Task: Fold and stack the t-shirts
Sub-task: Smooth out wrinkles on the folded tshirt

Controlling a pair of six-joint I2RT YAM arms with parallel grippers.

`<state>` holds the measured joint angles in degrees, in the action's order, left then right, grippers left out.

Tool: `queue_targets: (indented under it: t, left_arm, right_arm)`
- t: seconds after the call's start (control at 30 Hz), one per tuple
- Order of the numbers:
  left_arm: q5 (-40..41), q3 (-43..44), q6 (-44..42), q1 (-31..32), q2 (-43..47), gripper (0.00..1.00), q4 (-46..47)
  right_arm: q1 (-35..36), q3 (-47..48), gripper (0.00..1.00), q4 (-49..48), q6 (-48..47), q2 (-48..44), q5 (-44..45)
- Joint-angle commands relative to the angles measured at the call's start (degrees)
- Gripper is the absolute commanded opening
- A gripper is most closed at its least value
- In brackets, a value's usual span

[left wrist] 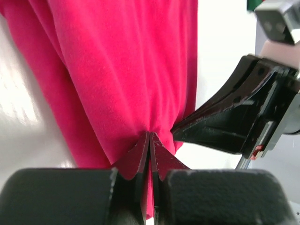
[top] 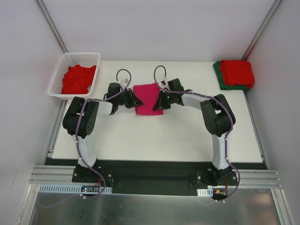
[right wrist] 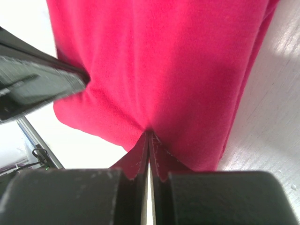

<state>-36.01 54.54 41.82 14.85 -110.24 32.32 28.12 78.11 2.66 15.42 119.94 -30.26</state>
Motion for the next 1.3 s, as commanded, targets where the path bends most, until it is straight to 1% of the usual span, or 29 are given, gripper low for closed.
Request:
queue_targets:
  t: [0.0, 0.23, 0.37, 0.73, 0.93, 1.17, 1.27]
  left_arm:
    - [-2.22, -2.94, 0.89, 2.37, 3.0, 0.0, 2.84]
    - [-1.17, -7.87, 0.45, 3.69, 4.76, 0.0, 3.1]
    - [0.85, -9.98, -1.83, 3.69, 6.78, 0.0, 0.22]
    - [8.14, -8.05, -10.79, 3.25, 11.97, 0.0, -12.18]
    - [11.48, -7.87, -12.9, 2.11, 13.03, 0.0, -15.35]
    - [15.44, -6.12, -14.93, 0.44, 11.97, 0.0, -19.65]
    - [16.67, -5.68, -15.46, -0.52, 13.28, 0.0, -20.89]
  right_arm:
    - [0.01, 0.56, 0.01, 3.32, -1.62, -0.32, 1.61]
    - [0.01, 0.38, 0.01, 3.23, -1.45, -0.32, 1.7]
    - [0.09, 0.2, 0.01, 2.97, -1.44, -0.58, 1.7]
    - [0.18, -0.06, 0.02, 2.88, -1.62, -0.85, 1.61]
    - [0.09, 0.2, 0.01, 3.84, -2.41, -1.02, 1.61]
    - [0.09, 0.21, 0.01, 6.22, -4.26, -1.02, 2.66]
    - [0.09, 0.2, 0.01, 6.57, -4.61, -1.2, 2.84]
